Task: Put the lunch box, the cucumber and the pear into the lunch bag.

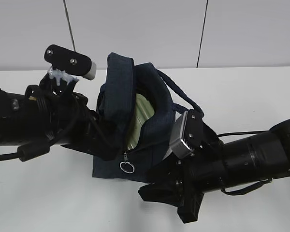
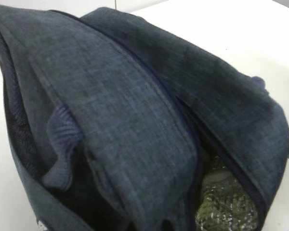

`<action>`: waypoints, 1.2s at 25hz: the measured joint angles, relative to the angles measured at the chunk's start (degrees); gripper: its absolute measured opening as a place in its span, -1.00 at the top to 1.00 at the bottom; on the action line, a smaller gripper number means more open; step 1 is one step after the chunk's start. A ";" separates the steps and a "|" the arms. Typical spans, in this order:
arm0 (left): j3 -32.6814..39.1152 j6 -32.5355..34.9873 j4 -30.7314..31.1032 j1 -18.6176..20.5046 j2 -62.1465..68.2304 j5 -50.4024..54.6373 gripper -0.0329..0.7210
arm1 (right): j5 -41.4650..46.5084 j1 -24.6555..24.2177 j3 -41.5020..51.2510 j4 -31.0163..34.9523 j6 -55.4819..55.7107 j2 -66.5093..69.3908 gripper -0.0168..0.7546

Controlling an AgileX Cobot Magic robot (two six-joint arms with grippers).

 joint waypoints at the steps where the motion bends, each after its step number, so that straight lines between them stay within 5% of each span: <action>1: 0.00 0.00 0.00 0.00 0.00 0.00 0.90 | 0.00 0.00 -0.45 0.00 0.00 0.42 0.13; 30: 0.00 0.00 -3.02 0.00 0.00 -0.05 0.90 | -1.46 0.00 -8.99 0.00 4.26 8.49 0.19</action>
